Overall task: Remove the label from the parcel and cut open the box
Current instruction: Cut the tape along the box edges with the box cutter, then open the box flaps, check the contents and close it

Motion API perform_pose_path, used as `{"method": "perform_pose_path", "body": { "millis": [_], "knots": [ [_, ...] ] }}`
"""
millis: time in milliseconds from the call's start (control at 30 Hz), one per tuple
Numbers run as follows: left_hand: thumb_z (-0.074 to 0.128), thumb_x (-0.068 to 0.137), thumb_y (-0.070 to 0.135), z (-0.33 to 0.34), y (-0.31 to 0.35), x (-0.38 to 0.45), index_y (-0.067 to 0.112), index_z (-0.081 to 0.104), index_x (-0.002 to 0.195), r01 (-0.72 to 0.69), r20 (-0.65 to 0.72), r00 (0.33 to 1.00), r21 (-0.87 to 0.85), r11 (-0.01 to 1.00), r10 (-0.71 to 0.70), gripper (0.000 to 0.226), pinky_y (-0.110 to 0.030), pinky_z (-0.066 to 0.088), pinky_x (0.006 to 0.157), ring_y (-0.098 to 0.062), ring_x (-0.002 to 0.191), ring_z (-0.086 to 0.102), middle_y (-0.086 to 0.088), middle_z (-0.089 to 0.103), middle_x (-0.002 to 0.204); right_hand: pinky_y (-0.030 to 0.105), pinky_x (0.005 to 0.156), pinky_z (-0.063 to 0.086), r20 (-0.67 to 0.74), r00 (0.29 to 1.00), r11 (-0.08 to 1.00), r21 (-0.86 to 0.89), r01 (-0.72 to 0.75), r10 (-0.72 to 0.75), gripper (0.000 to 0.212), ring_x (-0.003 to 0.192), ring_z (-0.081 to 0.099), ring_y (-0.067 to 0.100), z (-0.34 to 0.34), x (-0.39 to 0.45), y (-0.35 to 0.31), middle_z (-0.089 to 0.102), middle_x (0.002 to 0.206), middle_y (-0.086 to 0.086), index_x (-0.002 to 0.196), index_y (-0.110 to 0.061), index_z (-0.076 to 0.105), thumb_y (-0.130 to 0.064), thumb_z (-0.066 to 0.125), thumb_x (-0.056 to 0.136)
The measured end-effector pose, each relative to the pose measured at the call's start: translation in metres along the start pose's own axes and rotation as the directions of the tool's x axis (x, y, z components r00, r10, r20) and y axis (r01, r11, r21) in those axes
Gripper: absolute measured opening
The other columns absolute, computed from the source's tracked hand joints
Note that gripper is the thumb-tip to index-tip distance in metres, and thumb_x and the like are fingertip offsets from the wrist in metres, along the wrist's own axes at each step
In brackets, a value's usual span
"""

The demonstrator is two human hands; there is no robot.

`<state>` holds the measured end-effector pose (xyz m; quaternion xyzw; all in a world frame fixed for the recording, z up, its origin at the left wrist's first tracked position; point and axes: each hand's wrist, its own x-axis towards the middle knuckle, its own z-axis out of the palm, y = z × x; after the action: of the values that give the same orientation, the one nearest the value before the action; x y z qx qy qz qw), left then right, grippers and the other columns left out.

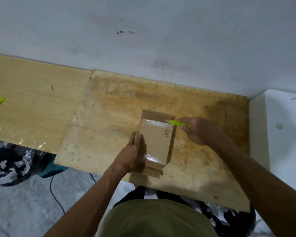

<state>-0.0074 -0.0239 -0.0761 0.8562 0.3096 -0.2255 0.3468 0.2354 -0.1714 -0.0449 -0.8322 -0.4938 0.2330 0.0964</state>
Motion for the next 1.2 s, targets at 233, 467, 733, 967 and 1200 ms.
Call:
{"method": "perform_pose_path", "body": {
  "millis": [233,467,733,967,1200],
  "knots": [
    [0.076,0.083,0.031,-0.011,0.007,-0.005,0.020,0.012,0.156,-0.035,-0.031,0.999,-0.040,0.999,0.034,0.098,-0.043,0.043,0.104,-0.035,0.134,0.042,-0.008,0.016,0.160,0.038,0.075,0.041,-0.290,0.811,0.838,0.383,-0.388,0.508,0.025,0.091,0.060,0.038,0.051,-0.034,0.014,0.067,0.092,0.019,0.095,-0.004,0.066,-0.026,0.054,0.093],
    [0.079,0.079,0.029,-0.017,0.009,-0.005,0.019,0.018,0.156,-0.005,-0.027,1.000,-0.037,0.999,0.004,0.099,-0.038,0.039,0.108,-0.034,0.137,0.038,-0.012,0.022,0.158,0.035,0.075,0.050,-0.068,0.547,0.457,0.641,-0.617,0.834,0.018,0.090,0.067,0.035,0.101,-0.051,-0.001,0.072,0.093,0.018,0.085,-0.004,0.073,-0.022,0.070,0.087],
    [0.081,0.077,0.036,-0.022,0.004,-0.003,0.019,0.021,0.154,-0.031,-0.013,0.999,-0.056,0.998,0.031,0.099,-0.039,0.039,0.109,-0.032,0.137,0.037,-0.011,0.024,0.157,0.032,0.073,0.046,-0.217,0.583,0.585,0.575,-0.572,0.783,0.022,0.091,0.061,0.033,0.103,-0.067,-0.029,0.066,0.097,0.014,0.102,-0.008,0.067,-0.026,0.067,0.088],
    [0.063,0.091,0.030,-0.024,0.002,0.004,0.023,0.036,0.147,-0.053,-0.211,0.978,-0.215,0.975,0.006,0.063,-0.036,0.053,0.084,-0.030,0.106,0.063,-0.011,0.061,0.121,0.025,0.090,0.043,0.166,0.702,0.301,0.818,-0.490,0.693,0.055,0.112,0.052,0.012,0.112,-0.086,-0.117,0.050,0.122,-0.012,0.140,-0.030,0.043,-0.032,0.066,0.090],
    [0.059,0.090,0.012,-0.034,0.001,0.005,0.015,0.035,0.148,-0.051,-0.252,0.967,-0.305,0.951,-0.029,0.062,-0.032,0.049,0.068,-0.020,0.081,0.058,-0.001,0.061,0.093,0.028,0.099,0.048,0.133,0.738,0.208,0.913,-0.352,0.662,0.079,0.114,0.057,0.008,0.125,-0.074,-0.140,0.054,0.136,-0.012,0.147,-0.038,0.032,-0.020,0.073,0.082]
  ]
}}
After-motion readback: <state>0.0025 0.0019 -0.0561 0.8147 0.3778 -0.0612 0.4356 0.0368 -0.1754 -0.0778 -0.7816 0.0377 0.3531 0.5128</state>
